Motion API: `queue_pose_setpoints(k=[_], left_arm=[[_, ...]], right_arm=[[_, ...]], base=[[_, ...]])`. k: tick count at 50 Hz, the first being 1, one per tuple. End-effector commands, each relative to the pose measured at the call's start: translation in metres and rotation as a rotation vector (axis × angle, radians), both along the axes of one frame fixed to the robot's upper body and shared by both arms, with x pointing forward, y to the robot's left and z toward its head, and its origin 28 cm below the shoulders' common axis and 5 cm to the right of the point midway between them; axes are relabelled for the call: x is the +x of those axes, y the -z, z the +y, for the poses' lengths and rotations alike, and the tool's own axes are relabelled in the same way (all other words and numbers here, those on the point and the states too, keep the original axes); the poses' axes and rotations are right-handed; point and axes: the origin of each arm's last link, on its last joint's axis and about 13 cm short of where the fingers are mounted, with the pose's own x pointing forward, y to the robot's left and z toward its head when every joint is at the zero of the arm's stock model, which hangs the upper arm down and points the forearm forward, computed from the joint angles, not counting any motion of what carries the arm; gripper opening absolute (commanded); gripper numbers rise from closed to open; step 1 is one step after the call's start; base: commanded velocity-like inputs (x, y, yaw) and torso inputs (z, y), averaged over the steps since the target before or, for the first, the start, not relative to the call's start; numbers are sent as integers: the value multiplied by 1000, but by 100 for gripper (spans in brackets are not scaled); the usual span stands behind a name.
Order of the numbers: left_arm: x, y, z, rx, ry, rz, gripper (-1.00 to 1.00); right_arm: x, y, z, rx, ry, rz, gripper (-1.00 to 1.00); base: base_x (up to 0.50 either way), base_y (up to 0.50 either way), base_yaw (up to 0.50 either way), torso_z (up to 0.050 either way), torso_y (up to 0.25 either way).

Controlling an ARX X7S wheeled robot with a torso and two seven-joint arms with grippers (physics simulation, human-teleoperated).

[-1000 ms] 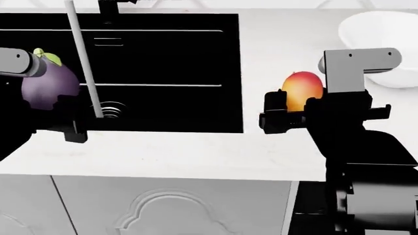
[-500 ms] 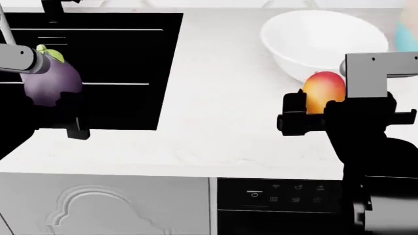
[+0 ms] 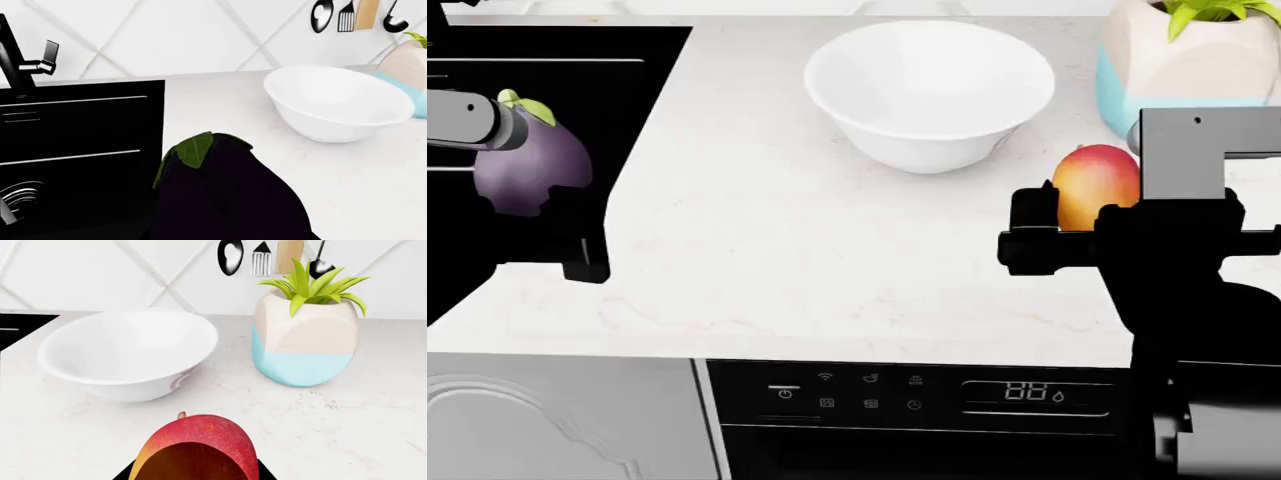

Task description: Pick the eggplants and mangos from the sink and place them in one bowl. Place the bell pepper in the other bowl. Then turn off the sink faucet.

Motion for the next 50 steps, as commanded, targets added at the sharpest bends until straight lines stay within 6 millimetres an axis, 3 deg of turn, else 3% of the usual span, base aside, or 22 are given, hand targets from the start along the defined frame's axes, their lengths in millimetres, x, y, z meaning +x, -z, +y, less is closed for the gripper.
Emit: queue_pose_setpoints(k=[1, 11, 50], left_arm=[[3, -3, -1, -36, -4, -28, -100], [5, -1, -2, -41, -3, -28, -100], [7, -8, -5, -35, 7, -41, -100]], right_arm=[[0, -3, -1, -4, -13, -22, -100], [0, -3, -1, -26, -13, -37, -100], [1, -3, -1, -59, -65, -103, -100]], base=[[125, -348, 0, 0, 0], [253, -227, 0, 0, 1], [375, -9, 0, 0, 2]])
